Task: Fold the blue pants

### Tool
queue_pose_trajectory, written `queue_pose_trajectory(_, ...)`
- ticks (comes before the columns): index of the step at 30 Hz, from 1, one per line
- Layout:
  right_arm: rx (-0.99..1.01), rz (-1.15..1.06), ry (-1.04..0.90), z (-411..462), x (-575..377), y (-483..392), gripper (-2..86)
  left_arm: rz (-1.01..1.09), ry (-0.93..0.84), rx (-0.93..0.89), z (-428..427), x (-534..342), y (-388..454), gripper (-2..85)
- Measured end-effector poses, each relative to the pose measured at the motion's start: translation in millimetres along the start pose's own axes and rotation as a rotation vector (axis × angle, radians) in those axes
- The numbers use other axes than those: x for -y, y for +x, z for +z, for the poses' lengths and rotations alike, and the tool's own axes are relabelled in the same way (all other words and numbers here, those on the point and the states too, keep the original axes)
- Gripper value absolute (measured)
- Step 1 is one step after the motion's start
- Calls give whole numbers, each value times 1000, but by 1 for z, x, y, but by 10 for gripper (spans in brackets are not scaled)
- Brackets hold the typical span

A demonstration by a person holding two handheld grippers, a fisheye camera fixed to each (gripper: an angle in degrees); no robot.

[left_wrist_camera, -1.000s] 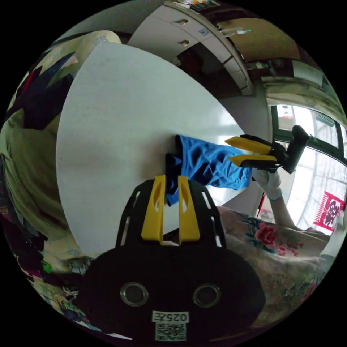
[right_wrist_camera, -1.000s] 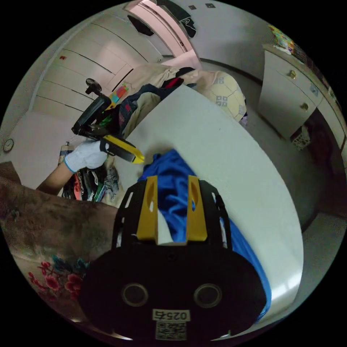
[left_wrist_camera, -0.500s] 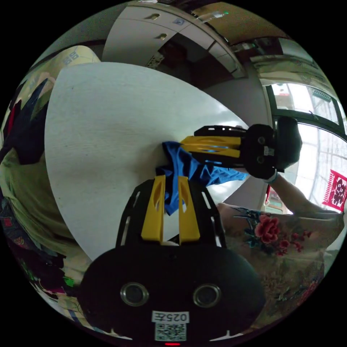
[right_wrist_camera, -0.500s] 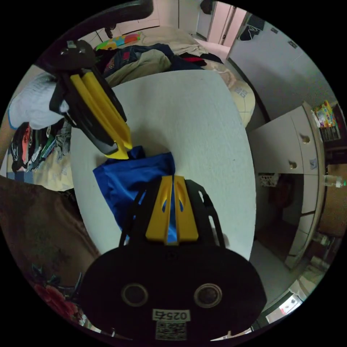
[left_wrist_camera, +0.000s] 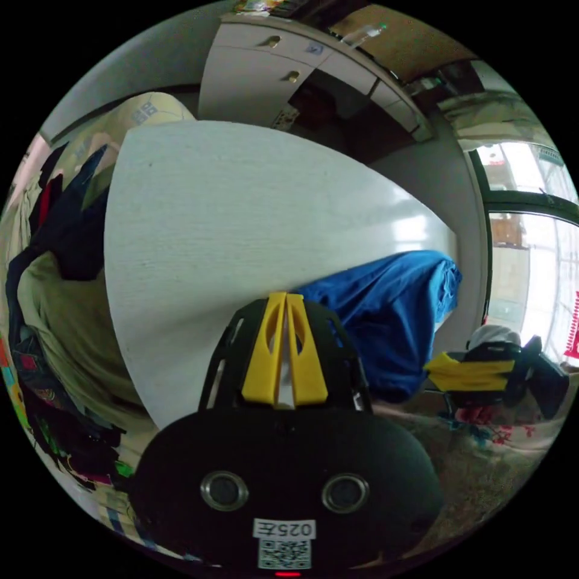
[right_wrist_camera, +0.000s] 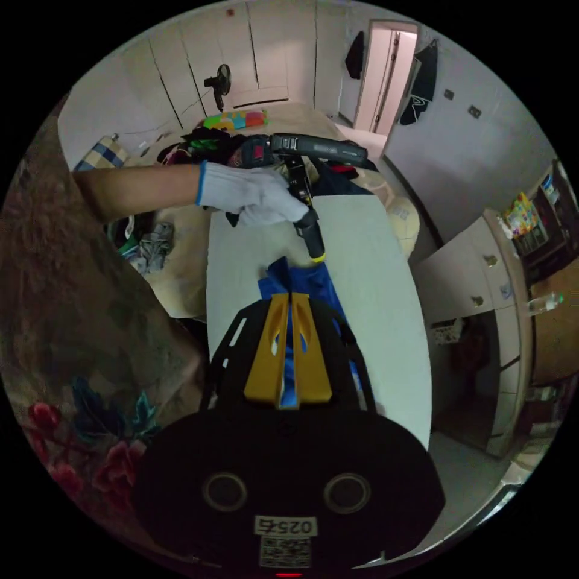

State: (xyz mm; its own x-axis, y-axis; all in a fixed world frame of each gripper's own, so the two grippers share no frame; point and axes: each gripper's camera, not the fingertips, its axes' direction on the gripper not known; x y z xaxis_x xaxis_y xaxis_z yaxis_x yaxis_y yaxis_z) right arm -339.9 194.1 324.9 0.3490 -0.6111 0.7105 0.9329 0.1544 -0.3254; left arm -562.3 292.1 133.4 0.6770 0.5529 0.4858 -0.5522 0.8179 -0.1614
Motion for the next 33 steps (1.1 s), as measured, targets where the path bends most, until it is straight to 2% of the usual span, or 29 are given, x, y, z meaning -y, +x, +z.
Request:
queue_pose_trajectory(4,-12,39,-4,4,3,3,-9,0,50,-1,-2,-7,-15,-7)
queue_pose_trajectory(7,-8,80,-8,5,7,18,-8,213,98,-134,-15,-35,1,0)
queue_pose_trajectory(10,95,68,15,-7,7,31,-8,364,119,-301,-20,-75,12,35)
queue_pose_trajectory(12,261,28,43,-25,3,36,-8,566,249,-261,-20,-116,20,91)
queue_pose_trajectory(14,362,6,52,-37,-2,36,-8,656,331,-176,-19,-143,24,141)
queue_pose_trajectory(17,392,2,44,-50,-7,34,-8,696,232,-145,-5,-161,25,178)
queue_pose_trajectory(21,321,-29,-1,-51,-5,26,-8,766,106,-82,4,-176,28,190)
queue_pose_trajectory(27,304,-73,-4,-54,11,18,-8,753,191,-198,0,-168,26,200)
queue_pose_trajectory(30,264,-81,-12,-60,19,18,-7,790,135,-185,13,-156,40,196)
queue_pose_trajectory(32,244,-90,-20,-65,23,19,-7,796,133,-156,17,-153,47,176)
queue_pose_trajectory(33,242,-92,-16,-68,26,21,-7,774,144,-134,19,-150,50,134)
